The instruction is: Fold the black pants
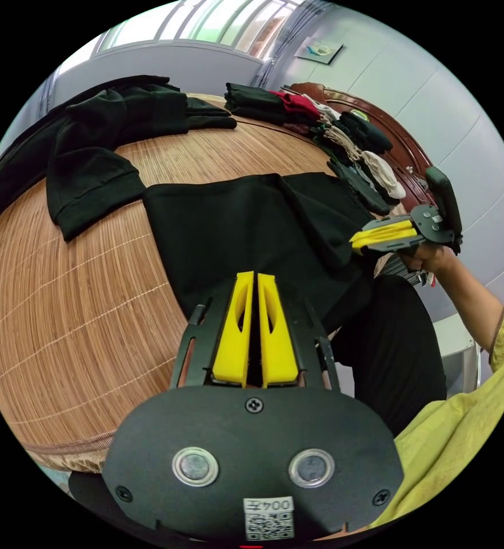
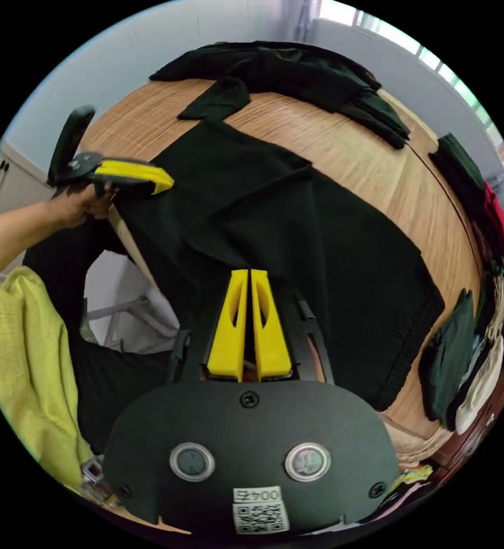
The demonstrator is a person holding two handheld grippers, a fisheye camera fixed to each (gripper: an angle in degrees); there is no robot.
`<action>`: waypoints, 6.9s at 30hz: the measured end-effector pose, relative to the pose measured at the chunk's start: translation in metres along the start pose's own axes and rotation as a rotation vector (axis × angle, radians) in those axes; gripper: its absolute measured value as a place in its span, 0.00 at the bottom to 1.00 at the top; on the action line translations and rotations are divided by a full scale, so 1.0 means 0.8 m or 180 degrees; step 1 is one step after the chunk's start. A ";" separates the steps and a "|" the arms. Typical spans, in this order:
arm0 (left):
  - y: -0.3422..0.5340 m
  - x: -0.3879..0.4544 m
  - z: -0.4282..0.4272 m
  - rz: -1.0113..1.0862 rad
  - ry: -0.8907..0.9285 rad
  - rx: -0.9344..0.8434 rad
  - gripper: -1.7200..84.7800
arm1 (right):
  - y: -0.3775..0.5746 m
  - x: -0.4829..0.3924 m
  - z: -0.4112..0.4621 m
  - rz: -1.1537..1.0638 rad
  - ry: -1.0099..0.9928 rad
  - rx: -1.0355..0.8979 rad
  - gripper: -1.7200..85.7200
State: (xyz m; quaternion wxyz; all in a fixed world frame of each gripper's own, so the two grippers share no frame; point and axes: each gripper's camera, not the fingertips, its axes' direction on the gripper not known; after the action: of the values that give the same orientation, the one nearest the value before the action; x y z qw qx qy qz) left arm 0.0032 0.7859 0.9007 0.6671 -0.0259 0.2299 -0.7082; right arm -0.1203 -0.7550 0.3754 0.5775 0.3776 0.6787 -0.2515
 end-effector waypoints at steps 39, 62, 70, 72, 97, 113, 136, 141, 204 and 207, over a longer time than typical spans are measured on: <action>-0.001 -0.050 -0.011 0.0019 -0.0064 0.0034 0.04 | 0.031 0.180 -0.013 0.2021 -0.0177 0.0641 0.13; -0.161 -0.310 -0.088 -0.1564 -0.0844 -0.0089 0.10 | 0.322 0.195 -0.067 0.3244 -0.0361 0.1023 0.12; -0.154 -0.266 -0.081 -0.1246 0.0333 -0.0117 0.20 | 0.336 0.191 -0.075 0.3380 -0.0194 0.1043 0.15; -0.161 -0.245 -0.055 -0.1095 0.0438 -0.0322 0.21 | 0.340 0.191 -0.075 0.3396 -0.0253 0.1064 0.15; -0.060 -0.168 -0.112 -0.0953 -0.0218 -0.0078 0.04 | 0.225 0.174 -0.002 0.3572 0.0248 0.0537 0.11; 0.170 -0.069 -0.173 -0.1474 0.0010 0.0466 0.05 | 0.069 -0.020 -0.015 0.1004 -0.0824 0.1106 0.06; 0.048 -0.030 -0.138 -0.0235 -0.0732 -0.0248 0.02 | 0.470 0.091 0.025 0.3061 -0.1847 0.1482 0.14; 0.068 -0.081 -0.186 -0.0696 -0.0165 0.0223 0.02 | 0.483 0.075 0.071 0.2999 -0.2429 0.1223 0.17; 0.132 -0.087 -0.172 -0.1967 0.2057 0.0488 0.08 | 0.165 -0.563 0.186 -0.0168 0.2194 0.0792 0.08; 0.134 -0.060 -0.186 -0.1289 0.1960 0.0578 0.11 | 0.146 -0.560 0.166 -0.0059 0.1782 0.0874 0.07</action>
State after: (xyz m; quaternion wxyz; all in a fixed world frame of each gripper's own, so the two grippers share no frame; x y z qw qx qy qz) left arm 0.0575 0.8744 0.7421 0.4128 0.2024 0.3461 -0.8178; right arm 0.0741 -0.8893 0.7954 0.3093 0.5005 0.7745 -0.2323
